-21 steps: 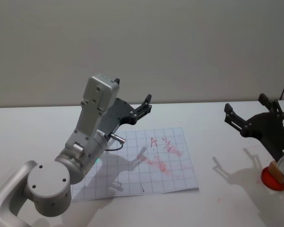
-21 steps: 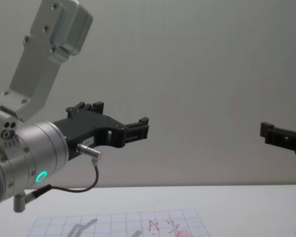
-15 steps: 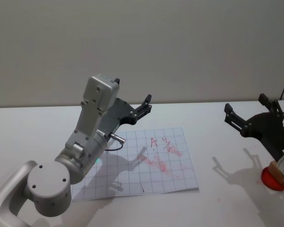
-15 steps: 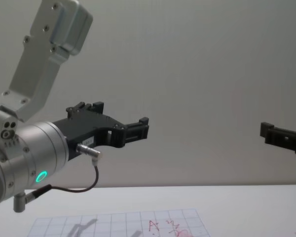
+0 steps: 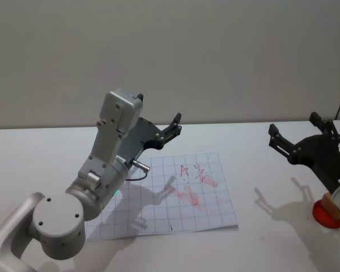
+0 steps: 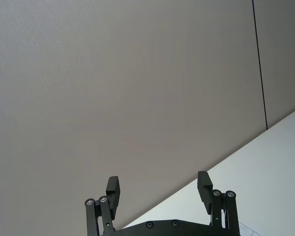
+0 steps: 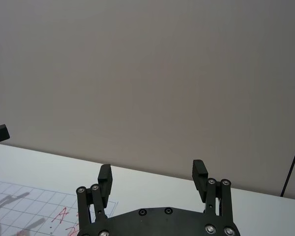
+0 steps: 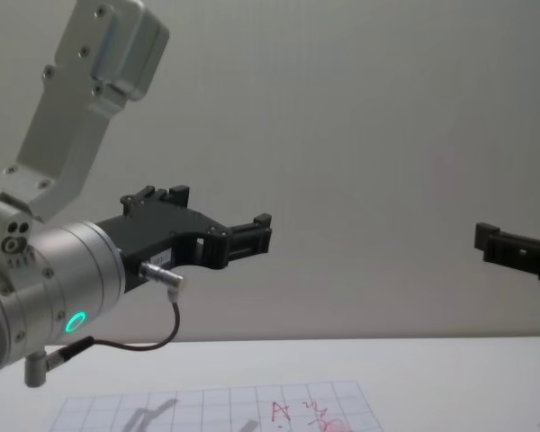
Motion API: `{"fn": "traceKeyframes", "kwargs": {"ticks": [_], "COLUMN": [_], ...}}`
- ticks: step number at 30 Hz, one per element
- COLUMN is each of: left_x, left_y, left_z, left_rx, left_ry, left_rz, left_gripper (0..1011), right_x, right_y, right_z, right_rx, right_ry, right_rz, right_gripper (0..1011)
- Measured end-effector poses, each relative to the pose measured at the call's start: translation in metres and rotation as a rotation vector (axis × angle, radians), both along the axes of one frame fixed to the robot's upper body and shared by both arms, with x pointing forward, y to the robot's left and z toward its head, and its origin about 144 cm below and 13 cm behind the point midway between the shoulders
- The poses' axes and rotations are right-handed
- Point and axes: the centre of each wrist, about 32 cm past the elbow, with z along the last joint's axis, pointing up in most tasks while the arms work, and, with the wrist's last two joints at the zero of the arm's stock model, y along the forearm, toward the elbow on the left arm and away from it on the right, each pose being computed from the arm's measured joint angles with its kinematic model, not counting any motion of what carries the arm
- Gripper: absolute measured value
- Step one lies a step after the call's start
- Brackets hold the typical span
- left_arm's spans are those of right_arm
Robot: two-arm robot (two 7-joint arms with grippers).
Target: Use the one hand to pick up the stamp and affix it onto the A4 paper.
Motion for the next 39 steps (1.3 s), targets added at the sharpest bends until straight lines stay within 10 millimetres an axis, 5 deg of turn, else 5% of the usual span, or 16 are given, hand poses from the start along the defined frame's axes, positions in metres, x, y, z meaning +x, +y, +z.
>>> {"fn": "traceKeyframes", "kwargs": {"ticks": [39], "left_x": [0.000], "left_y": [0.000], "left_z": [0.000], "left_rx": [0.000], "left_ry": [0.000], "left_rz": [0.000], "left_gripper": [1001], "right_x": [-0.009], "right_y": [-0.012], "right_z": [0.002], "right_rx": [-0.034], "right_ry": [0.004], "right_rz": [-0.018], "right_gripper": [1001]}}
